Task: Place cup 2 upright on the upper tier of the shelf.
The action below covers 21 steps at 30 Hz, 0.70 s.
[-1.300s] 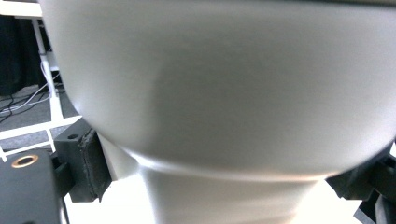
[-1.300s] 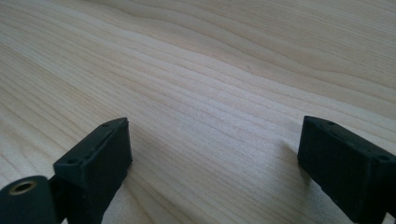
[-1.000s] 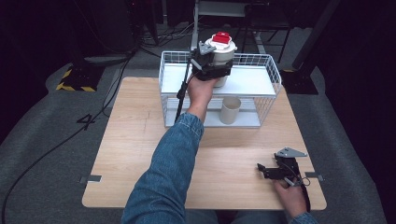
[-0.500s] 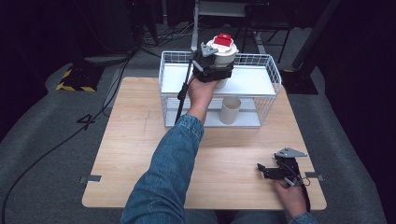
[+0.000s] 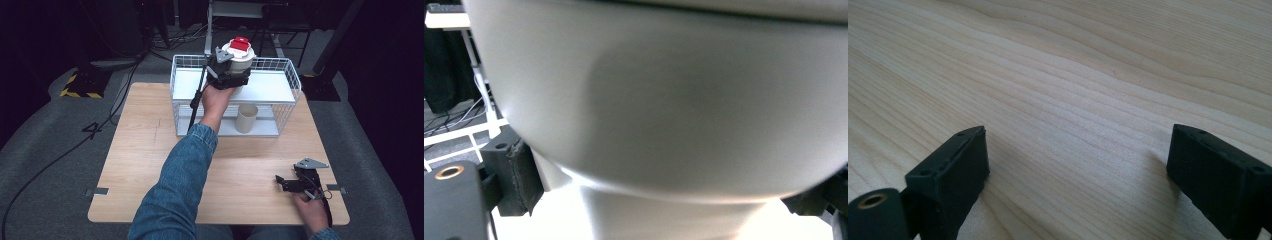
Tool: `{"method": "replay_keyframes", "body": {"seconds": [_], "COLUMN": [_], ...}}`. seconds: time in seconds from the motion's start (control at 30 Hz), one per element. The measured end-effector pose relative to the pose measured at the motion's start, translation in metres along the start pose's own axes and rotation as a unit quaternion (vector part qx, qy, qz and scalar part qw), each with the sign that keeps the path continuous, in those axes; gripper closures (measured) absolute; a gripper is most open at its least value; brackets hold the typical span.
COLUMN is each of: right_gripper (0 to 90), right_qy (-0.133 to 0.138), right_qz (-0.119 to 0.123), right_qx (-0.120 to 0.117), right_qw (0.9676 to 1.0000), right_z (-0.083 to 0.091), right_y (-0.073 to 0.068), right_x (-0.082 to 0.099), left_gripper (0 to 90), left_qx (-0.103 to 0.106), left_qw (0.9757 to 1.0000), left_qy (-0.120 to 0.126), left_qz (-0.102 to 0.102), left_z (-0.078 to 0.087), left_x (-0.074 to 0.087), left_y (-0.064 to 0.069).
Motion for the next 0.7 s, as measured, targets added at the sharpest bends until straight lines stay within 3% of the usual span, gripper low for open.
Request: {"method": "replay_keyframes", "body": {"seconds": [0.27, 0.37, 0.63, 0.7], "right_gripper": [10.2, 10.2, 10.2, 10.2], "right_qy": [0.0, 0.0, 0.0, 0.0], "right_qz": [0.0, 0.0, 0.0, 0.0], "right_qx": [0.0, 0.0, 0.0, 0.0], "right_qw": [1.0, 1.0, 1.0, 1.0], "right_z": [0.0, 0.0, 0.0, 0.0], "right_y": [0.0, 0.0, 0.0, 0.0], "right_x": [0.0, 0.0, 0.0, 0.0], "left_gripper": [0.2, 0.2, 0.0, 0.0], "left_qx": [0.002, 0.008, 0.02, 0.021], "left_qw": [0.9999, 0.9999, 0.9998, 0.9997], "left_qy": [0.006, 0.0, 0.007, 0.012], "left_qz": [0.012, 0.013, 0.0, -0.005], "left_z": [0.006, 0.013, 0.042, 0.057], "left_x": [0.0, -0.001, 0.002, 0.003], "left_y": [-0.003, -0.004, 0.001, 0.004]}}
Point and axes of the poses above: each handheld gripper's, and its own axes: z roughly backward along the jaws, x roughly out of its underside, y roughly to its right, the point moved 4 cm from there along -z, roughly forward along the jaws, and after that the axes turned 5 degrees about -y, right-handed, at the moved point
